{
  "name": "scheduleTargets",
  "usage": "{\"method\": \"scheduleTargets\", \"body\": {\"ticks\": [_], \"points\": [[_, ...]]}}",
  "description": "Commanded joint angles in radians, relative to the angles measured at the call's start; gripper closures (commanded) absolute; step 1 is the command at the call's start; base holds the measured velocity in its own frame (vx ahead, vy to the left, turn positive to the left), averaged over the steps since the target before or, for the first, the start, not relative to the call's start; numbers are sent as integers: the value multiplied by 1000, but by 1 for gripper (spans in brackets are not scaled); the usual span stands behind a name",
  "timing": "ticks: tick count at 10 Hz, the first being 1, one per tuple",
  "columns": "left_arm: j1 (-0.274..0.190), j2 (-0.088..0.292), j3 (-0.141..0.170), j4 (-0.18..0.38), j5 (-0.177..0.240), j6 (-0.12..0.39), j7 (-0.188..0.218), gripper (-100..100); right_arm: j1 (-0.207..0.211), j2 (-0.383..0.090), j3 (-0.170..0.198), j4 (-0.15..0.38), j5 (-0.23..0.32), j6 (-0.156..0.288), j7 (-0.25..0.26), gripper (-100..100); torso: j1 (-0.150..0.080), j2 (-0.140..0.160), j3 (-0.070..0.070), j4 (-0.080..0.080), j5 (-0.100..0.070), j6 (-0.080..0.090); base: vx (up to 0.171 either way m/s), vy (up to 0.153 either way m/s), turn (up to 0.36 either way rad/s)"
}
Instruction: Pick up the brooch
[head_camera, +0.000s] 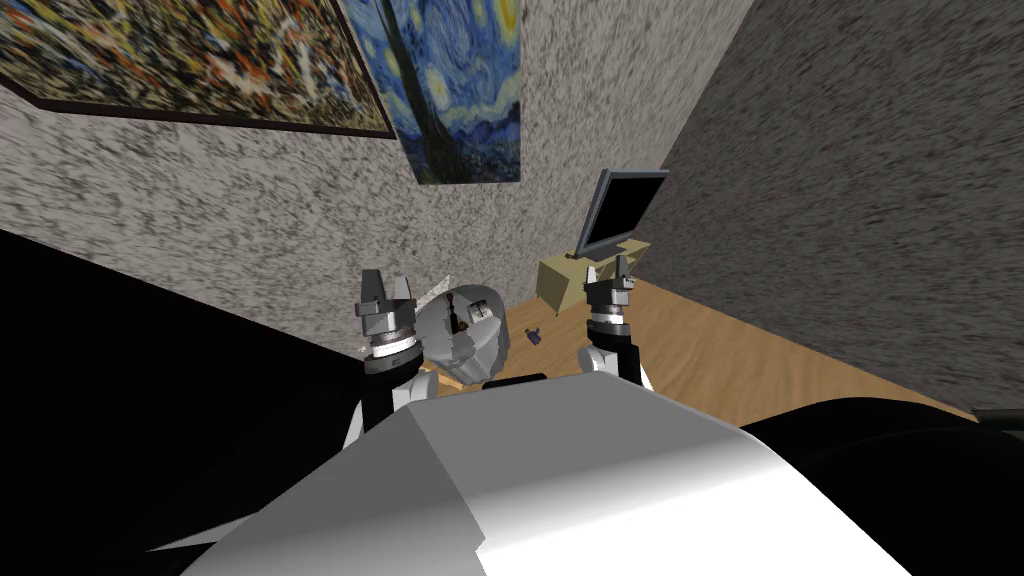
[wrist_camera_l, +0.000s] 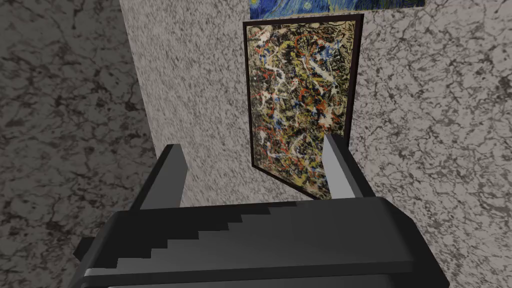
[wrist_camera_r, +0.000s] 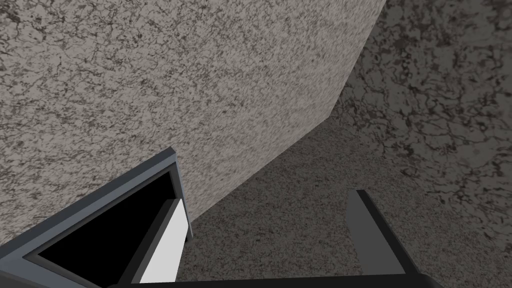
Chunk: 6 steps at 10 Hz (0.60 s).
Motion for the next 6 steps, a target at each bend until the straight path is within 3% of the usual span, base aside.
{"method": "scheduleTargets", "body": {"ticks": [1,4,6], "points": [[-8,45,4,32,-2,17,-20,-100,0,0,0,0,0,0,0,0,0,0,0,0,0,0,-41,-11,-6],[-26,95,15,103,-5,58,-67,-100,0,0,0,0,0,0,0,0,-2,5,3,1,0,0,-77,-37,-5],[-33,107,20,134,-6,76,-87,-100,0,0,0,0,0,0,0,0,-1,4,2,1,0,0,-53,-14,-4]]}}
